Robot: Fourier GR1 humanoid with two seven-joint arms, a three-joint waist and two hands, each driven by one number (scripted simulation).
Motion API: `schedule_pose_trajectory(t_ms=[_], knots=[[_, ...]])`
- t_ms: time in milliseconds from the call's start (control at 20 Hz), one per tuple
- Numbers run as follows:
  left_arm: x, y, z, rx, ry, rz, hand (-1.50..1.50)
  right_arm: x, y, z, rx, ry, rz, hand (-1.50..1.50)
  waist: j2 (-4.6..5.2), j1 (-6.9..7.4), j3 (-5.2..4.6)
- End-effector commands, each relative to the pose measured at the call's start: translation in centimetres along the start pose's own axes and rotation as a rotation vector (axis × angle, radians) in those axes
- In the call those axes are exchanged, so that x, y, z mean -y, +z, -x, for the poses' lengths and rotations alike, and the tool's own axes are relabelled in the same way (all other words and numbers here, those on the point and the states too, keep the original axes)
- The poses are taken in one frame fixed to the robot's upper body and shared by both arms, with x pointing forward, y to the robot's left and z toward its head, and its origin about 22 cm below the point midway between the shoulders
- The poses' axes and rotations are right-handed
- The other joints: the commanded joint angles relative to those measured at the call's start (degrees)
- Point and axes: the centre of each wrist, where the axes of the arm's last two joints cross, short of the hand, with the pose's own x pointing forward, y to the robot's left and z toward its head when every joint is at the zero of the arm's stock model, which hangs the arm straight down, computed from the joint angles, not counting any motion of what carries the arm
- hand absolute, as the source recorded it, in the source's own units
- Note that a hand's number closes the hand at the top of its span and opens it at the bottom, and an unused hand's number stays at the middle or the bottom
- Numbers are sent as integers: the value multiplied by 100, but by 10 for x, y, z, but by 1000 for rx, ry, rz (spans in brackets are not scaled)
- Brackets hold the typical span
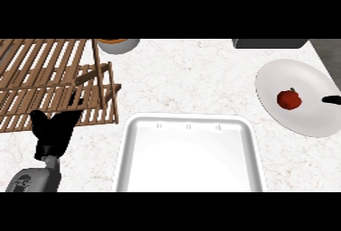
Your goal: Pick the bell pepper from the tray and place it in the plate
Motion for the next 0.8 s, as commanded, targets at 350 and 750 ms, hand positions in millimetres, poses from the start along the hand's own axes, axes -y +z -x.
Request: schedule_pose_trajectory(t_ms=[350,750], knots=[[22,0,-14,64,10,16,0,42,42,18,-73,-201,-71,-150,34,112,37],[4,-4,-4,62,-9,25,0,68,54,11,-42,-182,-31,-150,39,116,38]])
